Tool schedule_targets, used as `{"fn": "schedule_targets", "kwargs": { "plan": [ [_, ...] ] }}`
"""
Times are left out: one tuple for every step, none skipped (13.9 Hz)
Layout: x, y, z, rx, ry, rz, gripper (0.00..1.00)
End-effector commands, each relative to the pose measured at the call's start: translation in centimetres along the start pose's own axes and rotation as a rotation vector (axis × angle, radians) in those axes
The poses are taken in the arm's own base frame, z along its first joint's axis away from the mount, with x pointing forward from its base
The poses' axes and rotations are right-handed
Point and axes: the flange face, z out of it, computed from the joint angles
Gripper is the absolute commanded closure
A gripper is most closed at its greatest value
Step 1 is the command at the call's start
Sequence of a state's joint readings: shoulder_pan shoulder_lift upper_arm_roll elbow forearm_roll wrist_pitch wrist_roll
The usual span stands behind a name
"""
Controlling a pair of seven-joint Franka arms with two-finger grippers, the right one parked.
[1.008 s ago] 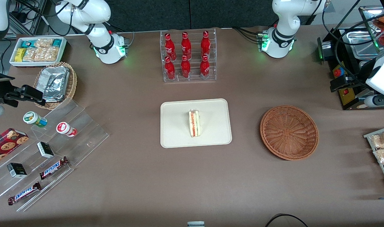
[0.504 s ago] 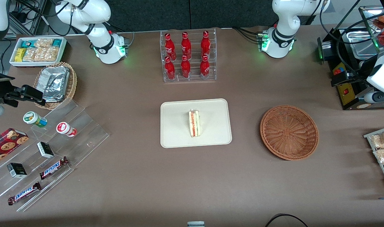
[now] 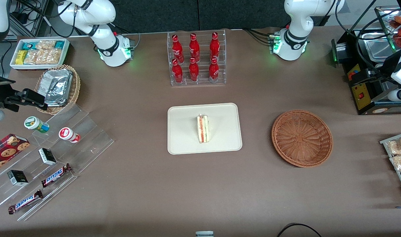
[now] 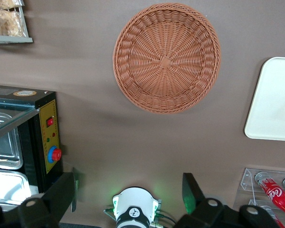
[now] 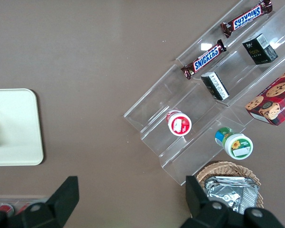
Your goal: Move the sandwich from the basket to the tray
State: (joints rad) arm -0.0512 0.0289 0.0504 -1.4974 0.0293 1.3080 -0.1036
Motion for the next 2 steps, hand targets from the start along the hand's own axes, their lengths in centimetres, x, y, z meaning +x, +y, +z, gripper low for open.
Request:
{"fn": "schedule_targets", "kwargs": {
  "plan": [
    [-0.09, -0.08, -0.86, -0.018, 0.034, 0.04, 0.0],
    [0.03, -0.04, -0.99, -0.019, 0.037, 0.05, 0.0]
  ]
}}
